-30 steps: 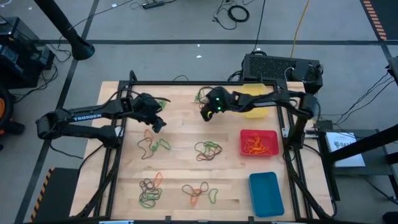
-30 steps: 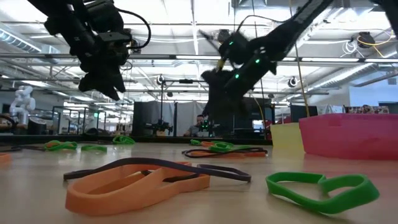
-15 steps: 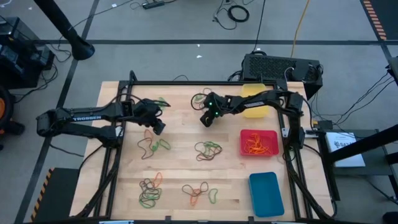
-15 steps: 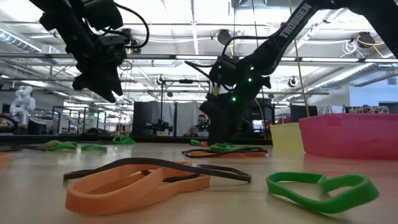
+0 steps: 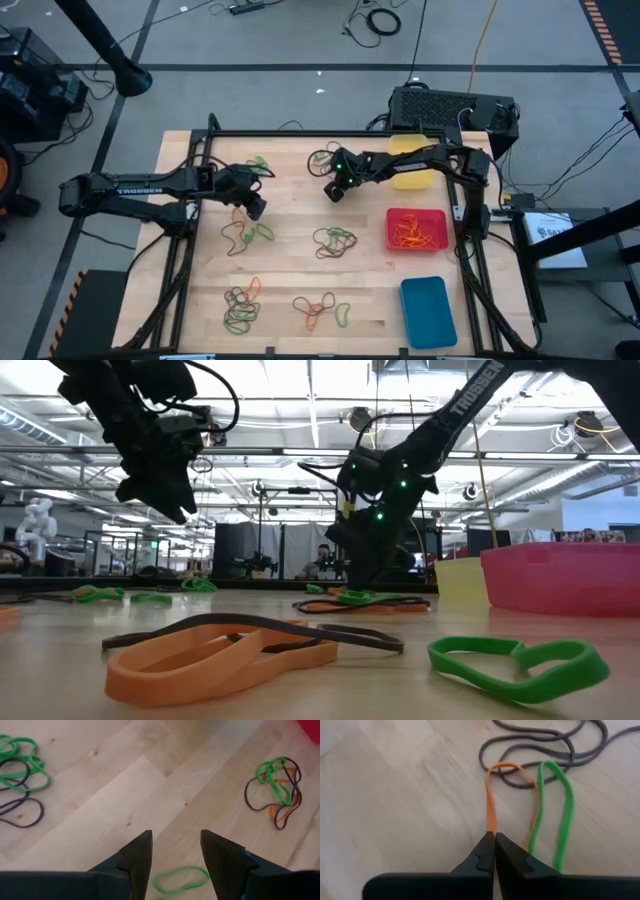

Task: Sort rubber bands into baskets
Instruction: Put the orange rubber band into the red bin

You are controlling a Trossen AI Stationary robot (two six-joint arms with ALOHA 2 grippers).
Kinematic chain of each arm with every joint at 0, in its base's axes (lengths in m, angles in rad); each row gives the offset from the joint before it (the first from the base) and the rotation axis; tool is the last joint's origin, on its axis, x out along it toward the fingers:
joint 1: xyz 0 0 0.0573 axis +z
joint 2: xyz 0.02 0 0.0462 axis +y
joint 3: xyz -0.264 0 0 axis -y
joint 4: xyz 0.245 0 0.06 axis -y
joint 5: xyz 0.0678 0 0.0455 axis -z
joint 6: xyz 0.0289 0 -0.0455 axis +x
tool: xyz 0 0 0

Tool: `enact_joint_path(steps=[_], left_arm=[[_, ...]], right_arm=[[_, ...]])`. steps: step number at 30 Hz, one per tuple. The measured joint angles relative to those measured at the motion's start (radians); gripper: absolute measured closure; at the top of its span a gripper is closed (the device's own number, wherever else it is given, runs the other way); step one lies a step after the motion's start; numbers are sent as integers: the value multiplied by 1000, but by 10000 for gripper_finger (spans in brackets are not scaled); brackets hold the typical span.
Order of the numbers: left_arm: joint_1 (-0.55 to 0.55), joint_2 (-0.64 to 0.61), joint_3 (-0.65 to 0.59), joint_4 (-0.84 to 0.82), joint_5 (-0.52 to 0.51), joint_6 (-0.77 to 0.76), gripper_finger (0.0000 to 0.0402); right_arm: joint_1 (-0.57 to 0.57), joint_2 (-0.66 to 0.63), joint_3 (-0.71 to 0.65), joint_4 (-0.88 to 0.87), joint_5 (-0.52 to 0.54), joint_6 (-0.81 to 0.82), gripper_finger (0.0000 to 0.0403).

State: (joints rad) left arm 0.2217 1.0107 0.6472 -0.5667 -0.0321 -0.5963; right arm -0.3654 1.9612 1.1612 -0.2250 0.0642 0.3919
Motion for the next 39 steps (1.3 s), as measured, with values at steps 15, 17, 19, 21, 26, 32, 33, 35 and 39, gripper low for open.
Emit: enact_joint_path(steps=[15, 17, 19, 21, 26, 32, 33, 35, 39], left_arm=[[-6, 0, 0, 16, -8, 184, 226], [-6, 1, 0, 28, -4, 215, 226], [-6, 4, 0, 46, 3, 250, 226], [-6, 9, 0, 75, 6, 285, 226], [-6, 43, 0, 176, 44, 342, 226], [-6, 126, 0, 268, 111, 338, 226], [-6, 145, 0, 284, 115, 325, 226], [-6, 180, 0, 308, 118, 284, 226], [-6, 244, 0, 341, 146, 201, 226]], right_arm=[[206, -92, 322, -226, -172, 34, 403], [233, -91, 346, -325, -168, 61, 403], [259, -92, 360, -422, -162, 110, 403], [288, -104, 361, -538, -148, 159, 403], [376, -136, 360, -864, -27, 309, 403], [474, -234, 360, -1131, 65, 449, 403], [486, -255, 361, -1162, 76, 470, 403], [507, -296, 361, -1222, 95, 504, 403], [538, -373, 323, -1260, 103, 514, 403]])
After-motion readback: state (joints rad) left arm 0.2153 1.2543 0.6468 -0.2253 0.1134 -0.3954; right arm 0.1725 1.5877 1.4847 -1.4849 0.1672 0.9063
